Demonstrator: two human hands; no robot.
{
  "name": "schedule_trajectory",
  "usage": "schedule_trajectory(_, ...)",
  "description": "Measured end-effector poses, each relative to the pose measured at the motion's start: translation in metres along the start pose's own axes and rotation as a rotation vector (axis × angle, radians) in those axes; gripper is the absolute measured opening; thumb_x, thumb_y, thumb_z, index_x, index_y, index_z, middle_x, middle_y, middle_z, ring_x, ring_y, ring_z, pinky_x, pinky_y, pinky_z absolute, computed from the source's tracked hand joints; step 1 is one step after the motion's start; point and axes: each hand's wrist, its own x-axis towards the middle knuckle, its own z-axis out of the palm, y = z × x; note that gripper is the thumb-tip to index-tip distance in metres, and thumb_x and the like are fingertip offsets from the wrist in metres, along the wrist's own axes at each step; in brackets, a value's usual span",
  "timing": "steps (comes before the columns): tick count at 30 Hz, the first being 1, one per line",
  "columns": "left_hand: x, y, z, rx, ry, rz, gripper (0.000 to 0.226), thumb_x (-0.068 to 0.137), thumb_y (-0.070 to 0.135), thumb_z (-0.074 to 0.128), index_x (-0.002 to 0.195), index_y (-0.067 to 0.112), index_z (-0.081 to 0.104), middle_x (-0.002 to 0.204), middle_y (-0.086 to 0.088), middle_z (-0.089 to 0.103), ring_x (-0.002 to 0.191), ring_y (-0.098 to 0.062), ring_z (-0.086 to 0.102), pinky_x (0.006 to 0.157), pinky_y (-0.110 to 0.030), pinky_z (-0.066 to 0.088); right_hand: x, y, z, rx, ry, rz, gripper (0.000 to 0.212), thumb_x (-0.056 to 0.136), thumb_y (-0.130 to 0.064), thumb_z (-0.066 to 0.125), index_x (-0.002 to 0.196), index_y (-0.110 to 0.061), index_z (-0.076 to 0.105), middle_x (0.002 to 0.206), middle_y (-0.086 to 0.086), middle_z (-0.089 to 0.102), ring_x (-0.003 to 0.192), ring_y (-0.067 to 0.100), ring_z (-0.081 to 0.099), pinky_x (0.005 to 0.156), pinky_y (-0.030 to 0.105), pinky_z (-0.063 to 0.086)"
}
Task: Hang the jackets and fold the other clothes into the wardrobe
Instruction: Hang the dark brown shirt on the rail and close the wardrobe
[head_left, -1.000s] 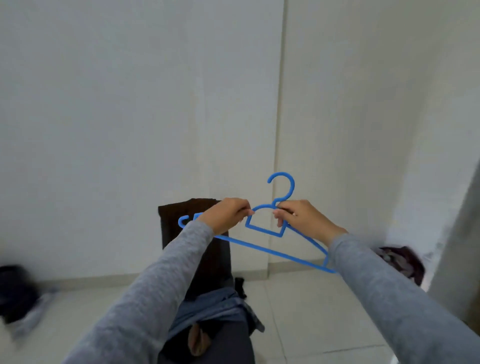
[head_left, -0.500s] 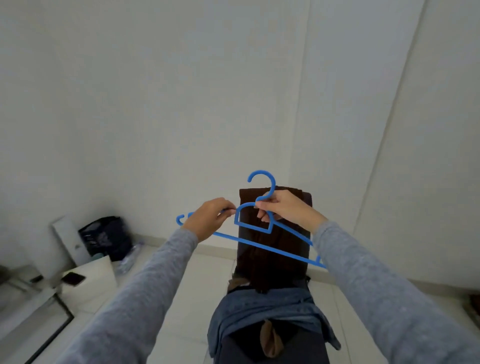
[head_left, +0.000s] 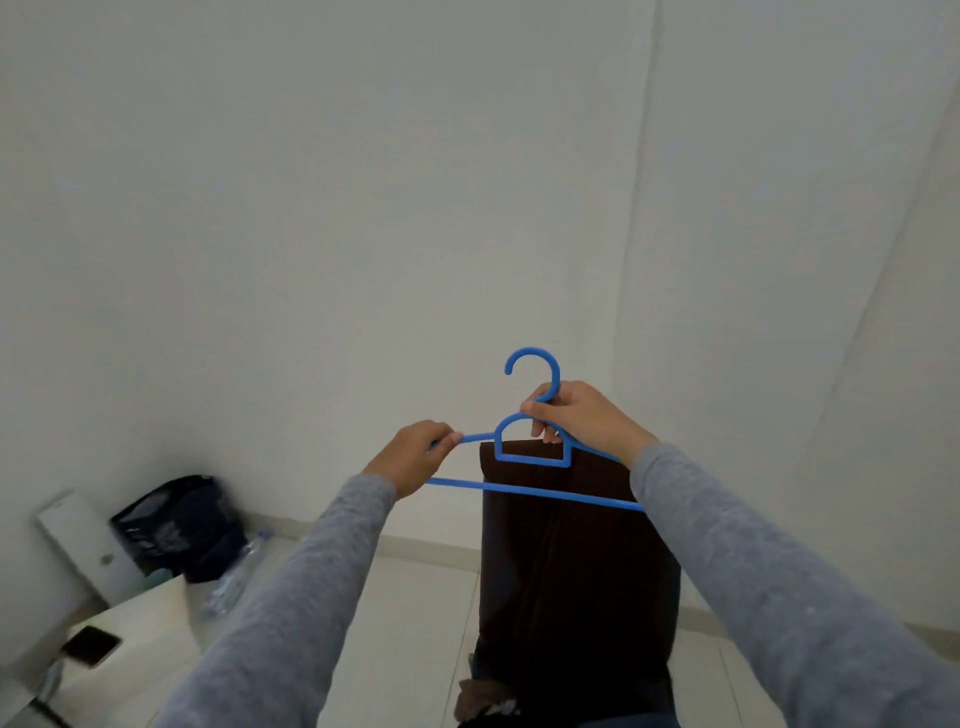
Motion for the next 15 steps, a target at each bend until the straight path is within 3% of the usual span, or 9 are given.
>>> schedule_trajectory(4,0.065,-0.011,0.048,-0.078,0.179,-0.028,0.033,0.097,0.031,0.046,0.124,0.013,0.054,0.122,-0.002,0.048,0.116,-0.017,0.043,0.102,-0.036,0.038,0.046,0.047,-0.038,0.069,0.229,0.046,0.014,0.093,-0.023,0.058,0.089,-0.011,0.064,0.073,0.003,0.064,0.063,0.012,0.057,0.065,0.023,0.049)
schedule_trajectory(6,0.093,-0.017,0.08,-0.099,0.123,-0.103,0.032,0.096,0.028,0.049,0.122,0.01,0.054,0.124,-0.005,0.048,0.119,-0.02,0.044,0.104,-0.037,0.036,0.058,0.074,-0.05,0.095,0.367,0.077,0.012,0.093,-0.022,0.057,0.089,-0.012,0.061,0.076,0.004,0.064,0.064,0.012,0.058,0.063,0.021,0.047)
schedule_trajectory(10,0.145,0.004,0.13,-0.27,-0.032,-0.234,0.026,0.093,0.032,0.053,0.104,0.009,0.06,0.106,-0.006,0.061,0.105,-0.025,0.057,0.095,-0.035,0.044,0.072,0.108,-0.076,0.133,0.626,0.113,0.009,0.095,-0.02,0.054,0.092,-0.013,0.06,0.082,0.004,0.066,0.07,0.011,0.061,0.062,0.02,0.049)
schedule_trajectory(15,0.174,0.04,0.195,-0.234,-0.294,-0.327,0.057,0.088,0.053,0.054,0.117,0.004,0.055,0.117,-0.01,0.059,0.109,-0.027,0.056,0.094,-0.036,0.044,0.066,0.146,-0.086,0.109,0.847,0.195,0.014,0.095,-0.022,0.054,0.094,-0.01,0.06,0.084,0.003,0.066,0.074,0.011,0.062,0.06,0.018,0.051)
